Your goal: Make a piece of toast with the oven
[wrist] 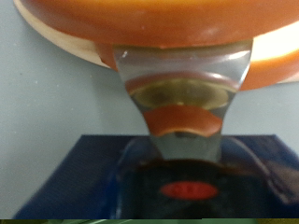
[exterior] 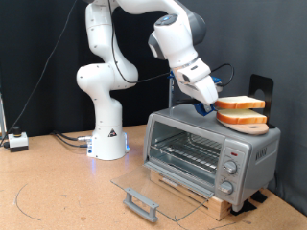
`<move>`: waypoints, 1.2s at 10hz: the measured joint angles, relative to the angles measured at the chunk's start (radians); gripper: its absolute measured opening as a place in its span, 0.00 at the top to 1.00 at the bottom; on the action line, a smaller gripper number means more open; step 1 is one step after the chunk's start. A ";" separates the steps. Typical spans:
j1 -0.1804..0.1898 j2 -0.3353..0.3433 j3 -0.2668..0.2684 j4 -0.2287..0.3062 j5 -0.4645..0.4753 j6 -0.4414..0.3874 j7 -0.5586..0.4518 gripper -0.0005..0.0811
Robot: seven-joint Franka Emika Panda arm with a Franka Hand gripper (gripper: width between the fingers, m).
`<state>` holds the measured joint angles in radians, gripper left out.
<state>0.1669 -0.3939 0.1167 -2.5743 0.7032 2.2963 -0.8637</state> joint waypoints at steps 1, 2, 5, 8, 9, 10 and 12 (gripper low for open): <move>-0.001 -0.006 -0.020 0.000 0.014 -0.016 -0.031 0.51; -0.002 -0.014 -0.037 0.000 0.015 -0.026 -0.049 0.51; -0.024 -0.036 -0.053 0.001 -0.008 -0.029 -0.044 0.51; -0.031 -0.033 -0.079 -0.007 -0.010 -0.038 -0.087 0.51; -0.045 -0.034 -0.110 -0.007 -0.012 -0.062 -0.132 0.51; -0.059 -0.037 -0.142 -0.007 -0.014 -0.077 -0.175 0.51; -0.105 -0.041 -0.191 -0.004 -0.089 -0.148 -0.204 0.51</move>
<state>0.0622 -0.4348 -0.0741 -2.5780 0.6145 2.1482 -1.0677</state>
